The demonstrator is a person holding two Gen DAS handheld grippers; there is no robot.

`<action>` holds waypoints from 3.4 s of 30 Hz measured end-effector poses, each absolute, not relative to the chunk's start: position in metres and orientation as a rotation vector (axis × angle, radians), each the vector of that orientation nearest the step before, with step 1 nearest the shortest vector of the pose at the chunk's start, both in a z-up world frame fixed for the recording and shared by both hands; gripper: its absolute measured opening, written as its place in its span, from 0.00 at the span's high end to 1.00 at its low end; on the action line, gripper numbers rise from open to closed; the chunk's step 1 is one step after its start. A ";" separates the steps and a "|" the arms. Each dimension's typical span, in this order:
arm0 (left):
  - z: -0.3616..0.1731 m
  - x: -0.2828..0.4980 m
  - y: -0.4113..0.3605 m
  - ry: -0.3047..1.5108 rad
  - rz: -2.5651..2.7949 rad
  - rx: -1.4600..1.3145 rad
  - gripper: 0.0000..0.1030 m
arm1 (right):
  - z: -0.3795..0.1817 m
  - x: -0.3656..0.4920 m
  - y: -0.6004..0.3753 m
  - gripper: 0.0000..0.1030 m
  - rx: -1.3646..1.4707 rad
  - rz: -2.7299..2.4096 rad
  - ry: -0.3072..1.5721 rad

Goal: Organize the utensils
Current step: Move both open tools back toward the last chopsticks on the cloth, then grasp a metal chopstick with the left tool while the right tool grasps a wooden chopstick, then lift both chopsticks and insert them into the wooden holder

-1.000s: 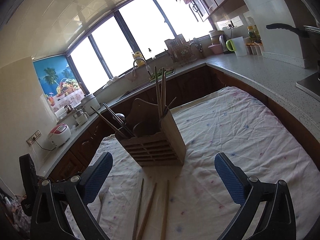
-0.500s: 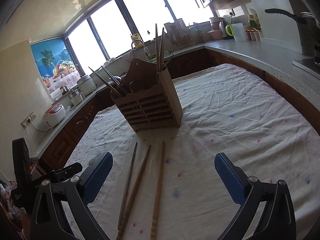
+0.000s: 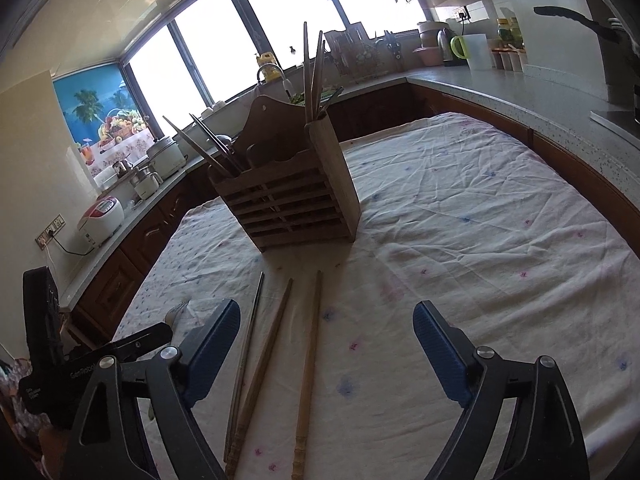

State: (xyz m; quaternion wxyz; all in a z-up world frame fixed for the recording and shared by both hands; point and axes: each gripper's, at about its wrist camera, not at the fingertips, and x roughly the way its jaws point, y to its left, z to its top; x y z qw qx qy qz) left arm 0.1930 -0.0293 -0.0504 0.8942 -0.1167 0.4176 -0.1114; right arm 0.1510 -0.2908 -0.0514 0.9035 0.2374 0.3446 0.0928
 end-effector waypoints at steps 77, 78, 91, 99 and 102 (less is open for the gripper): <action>0.044 0.168 -0.006 0.754 -0.402 -0.211 0.96 | 0.048 0.154 -0.298 0.95 0.433 0.305 0.614; 0.049 0.165 -0.005 0.745 -0.405 -0.213 0.96 | 0.052 0.153 -0.299 0.95 0.431 0.302 0.603; 0.077 0.164 0.004 0.671 -0.399 -0.217 0.96 | 0.079 0.158 -0.304 0.95 0.415 0.297 0.535; 0.092 0.171 0.005 0.625 -0.393 -0.220 0.96 | 0.083 0.167 -0.309 0.95 0.423 0.285 0.511; 0.099 0.175 0.005 0.609 -0.393 -0.221 0.96 | 0.083 0.170 -0.311 0.95 0.427 0.284 0.506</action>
